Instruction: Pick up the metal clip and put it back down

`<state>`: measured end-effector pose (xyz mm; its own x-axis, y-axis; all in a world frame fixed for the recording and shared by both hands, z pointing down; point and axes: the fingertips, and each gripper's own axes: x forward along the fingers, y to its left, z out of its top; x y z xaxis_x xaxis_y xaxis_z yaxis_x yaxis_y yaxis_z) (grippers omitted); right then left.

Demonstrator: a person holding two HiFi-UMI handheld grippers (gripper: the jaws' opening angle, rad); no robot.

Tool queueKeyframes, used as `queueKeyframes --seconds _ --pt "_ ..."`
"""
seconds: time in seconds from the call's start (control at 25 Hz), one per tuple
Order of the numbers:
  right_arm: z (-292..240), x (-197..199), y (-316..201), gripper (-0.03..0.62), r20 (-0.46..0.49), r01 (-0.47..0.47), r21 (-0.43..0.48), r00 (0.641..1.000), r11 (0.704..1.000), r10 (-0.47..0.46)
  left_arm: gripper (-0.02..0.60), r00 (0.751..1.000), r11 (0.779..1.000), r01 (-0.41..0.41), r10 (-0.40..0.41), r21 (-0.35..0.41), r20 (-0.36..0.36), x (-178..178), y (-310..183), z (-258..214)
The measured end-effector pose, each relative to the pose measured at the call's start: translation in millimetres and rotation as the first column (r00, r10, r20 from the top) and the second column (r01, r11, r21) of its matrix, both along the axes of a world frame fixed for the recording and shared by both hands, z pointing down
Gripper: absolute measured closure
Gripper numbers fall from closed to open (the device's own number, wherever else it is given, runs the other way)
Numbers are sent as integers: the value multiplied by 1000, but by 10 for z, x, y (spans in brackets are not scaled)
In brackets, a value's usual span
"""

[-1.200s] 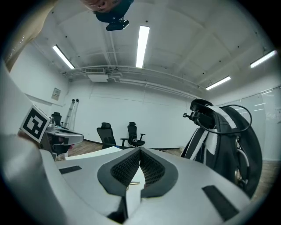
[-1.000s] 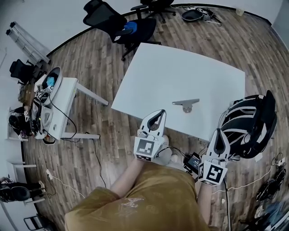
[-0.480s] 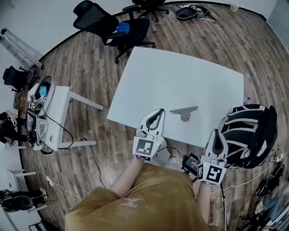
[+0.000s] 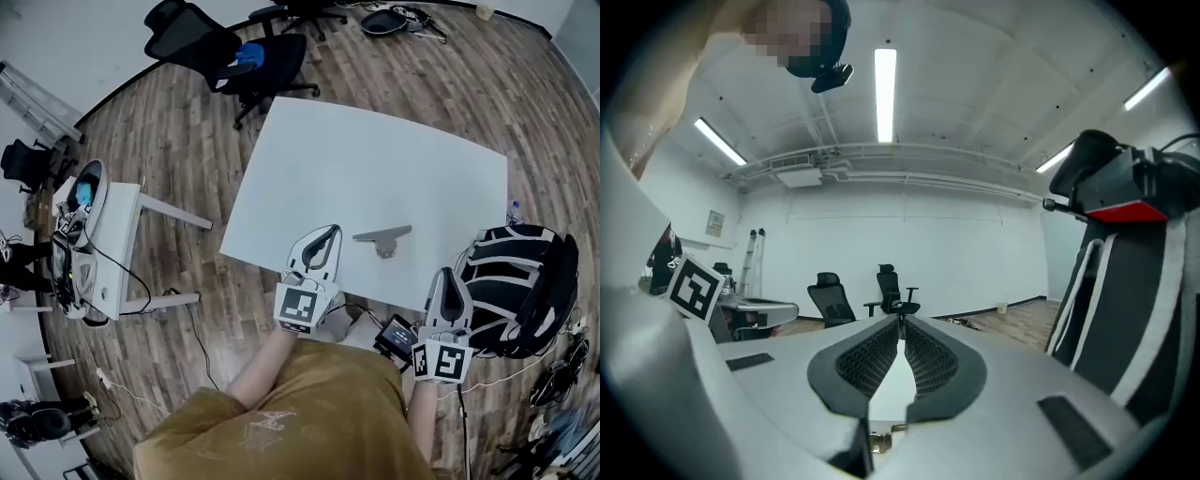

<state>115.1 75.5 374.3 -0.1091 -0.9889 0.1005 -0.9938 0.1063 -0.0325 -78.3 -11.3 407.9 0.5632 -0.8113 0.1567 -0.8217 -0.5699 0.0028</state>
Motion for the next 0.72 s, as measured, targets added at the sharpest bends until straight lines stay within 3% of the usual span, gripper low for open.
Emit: queueKeyframes --seconds 0.44,0.72 --pt "49 -66 -382 583 118 114 -25 987 993 -110 575 999 999 38 -38 -2 7 22 -237 -48" --pt "252 32 -530 582 182 127 -77 977 989 -111 575 998 998 59 -59 -28 9 102 -356 48"
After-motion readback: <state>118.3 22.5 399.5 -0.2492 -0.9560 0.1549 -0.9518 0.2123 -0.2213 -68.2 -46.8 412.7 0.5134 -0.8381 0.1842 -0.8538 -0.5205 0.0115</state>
